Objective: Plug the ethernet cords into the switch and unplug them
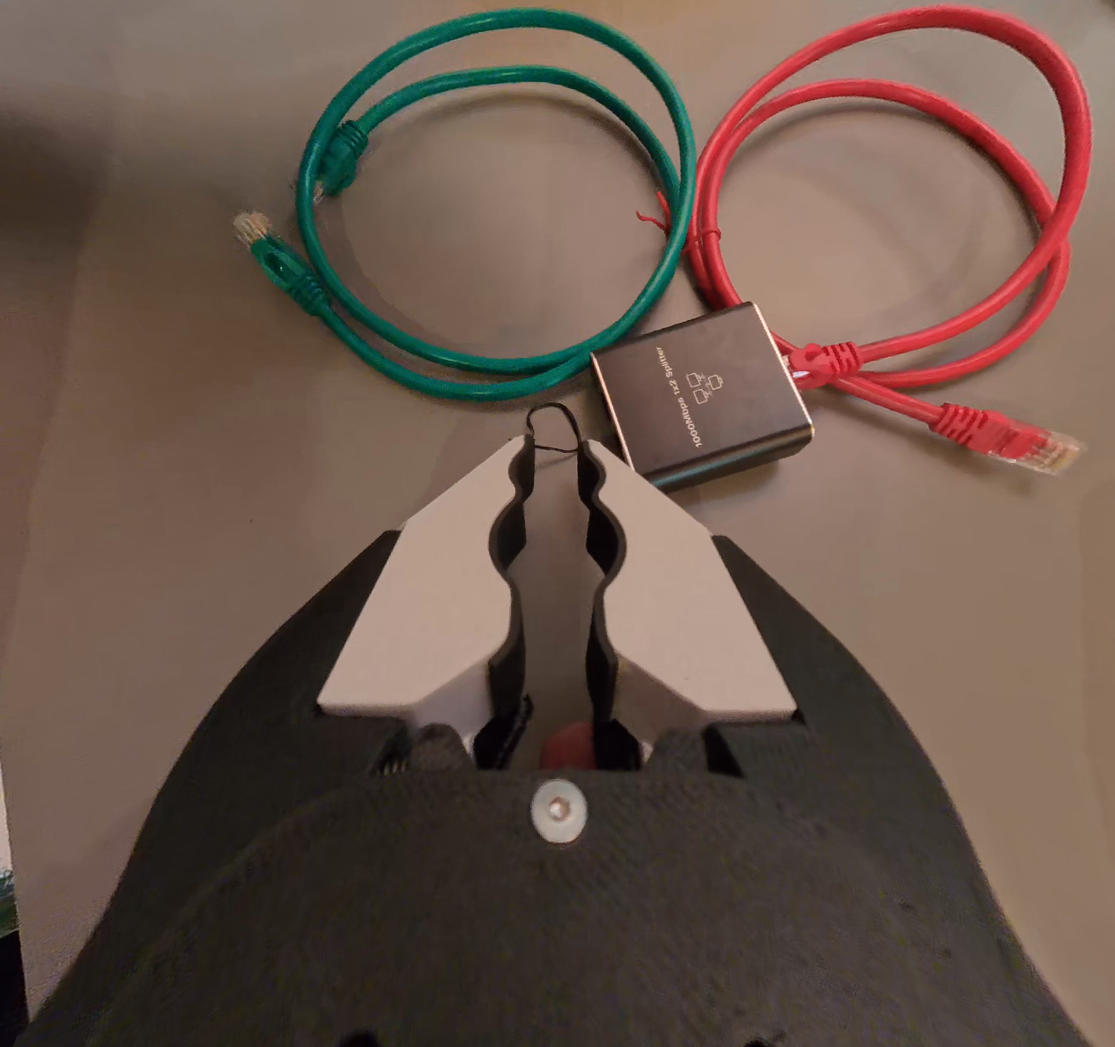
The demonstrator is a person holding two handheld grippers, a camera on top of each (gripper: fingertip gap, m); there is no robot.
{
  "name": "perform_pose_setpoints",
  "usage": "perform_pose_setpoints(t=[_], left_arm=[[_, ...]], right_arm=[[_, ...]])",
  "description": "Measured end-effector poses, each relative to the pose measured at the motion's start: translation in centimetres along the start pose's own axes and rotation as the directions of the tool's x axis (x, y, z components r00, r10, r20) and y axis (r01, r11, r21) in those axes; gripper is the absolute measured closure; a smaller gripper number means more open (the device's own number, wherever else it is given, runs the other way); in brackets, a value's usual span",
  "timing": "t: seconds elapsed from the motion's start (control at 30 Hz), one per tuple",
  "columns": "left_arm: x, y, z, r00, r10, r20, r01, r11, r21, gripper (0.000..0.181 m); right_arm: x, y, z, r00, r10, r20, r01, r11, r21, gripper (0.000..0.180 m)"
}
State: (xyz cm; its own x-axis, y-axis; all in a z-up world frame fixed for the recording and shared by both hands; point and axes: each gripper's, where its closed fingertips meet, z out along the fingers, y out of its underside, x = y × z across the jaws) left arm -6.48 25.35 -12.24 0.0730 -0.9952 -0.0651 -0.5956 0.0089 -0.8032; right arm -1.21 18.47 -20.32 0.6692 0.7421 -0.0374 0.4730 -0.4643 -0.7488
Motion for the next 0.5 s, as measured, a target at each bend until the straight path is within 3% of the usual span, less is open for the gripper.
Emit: perform_pose_setpoints(t=[0.5], left_arm=[[0.2, -0.1, 0.0, 1.0, 0.006, -0.001, -0.006, 1.0, -0.002, 0.17]], right_arm=[[0.6, 0.9, 1.3, 0.997, 0.014, -0.07, -0.018, 0.998, -0.06, 0.177]])
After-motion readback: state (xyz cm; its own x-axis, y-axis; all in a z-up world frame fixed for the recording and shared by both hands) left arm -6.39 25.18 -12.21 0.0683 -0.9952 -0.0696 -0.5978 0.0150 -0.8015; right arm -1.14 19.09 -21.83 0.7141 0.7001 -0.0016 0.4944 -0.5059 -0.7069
